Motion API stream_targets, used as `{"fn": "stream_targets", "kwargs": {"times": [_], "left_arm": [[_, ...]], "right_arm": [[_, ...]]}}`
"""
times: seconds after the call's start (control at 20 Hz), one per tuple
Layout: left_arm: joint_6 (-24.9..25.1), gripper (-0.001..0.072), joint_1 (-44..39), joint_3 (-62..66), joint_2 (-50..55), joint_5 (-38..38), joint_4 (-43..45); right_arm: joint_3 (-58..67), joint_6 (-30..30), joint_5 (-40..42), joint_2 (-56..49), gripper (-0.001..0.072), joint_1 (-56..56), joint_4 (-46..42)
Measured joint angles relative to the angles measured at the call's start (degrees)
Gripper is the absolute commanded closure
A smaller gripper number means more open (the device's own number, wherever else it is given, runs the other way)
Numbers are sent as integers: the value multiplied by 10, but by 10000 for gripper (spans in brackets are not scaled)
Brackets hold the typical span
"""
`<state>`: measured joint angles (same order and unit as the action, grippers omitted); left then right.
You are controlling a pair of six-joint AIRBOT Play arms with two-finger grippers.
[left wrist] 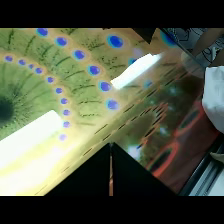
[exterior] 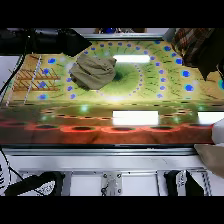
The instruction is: Fold the clothes and pants, and hang the long-sleeved shirts on hangers.
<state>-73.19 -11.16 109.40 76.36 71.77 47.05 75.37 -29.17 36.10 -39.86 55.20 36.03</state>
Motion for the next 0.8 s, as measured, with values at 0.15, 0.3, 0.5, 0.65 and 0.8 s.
{"fn": "stream_targets", "kwargs": {"times": [0.15, 0.3, 0.5, 0.65, 0.8], "left_arm": [[2, 684, 0, 0, 0, 0, 0], [4, 684, 0, 0, 0, 0, 0], [4, 683, 0, 0, 0, 0, 0], [4, 684, 0, 0, 0, 0, 0], [4, 684, 0, 0, 0, 0, 0]], "right_arm": [[-1, -16, 14, 9, 142, 0, 17], [-1, -26, -16, 22, 56, 0, 20], [-1, -32, -125, 55, 56, 0, 22], [-1, -32, -266, 74, 56, -3, 38], [-11, 11, -399, 77, 58, -34, 47]]}}
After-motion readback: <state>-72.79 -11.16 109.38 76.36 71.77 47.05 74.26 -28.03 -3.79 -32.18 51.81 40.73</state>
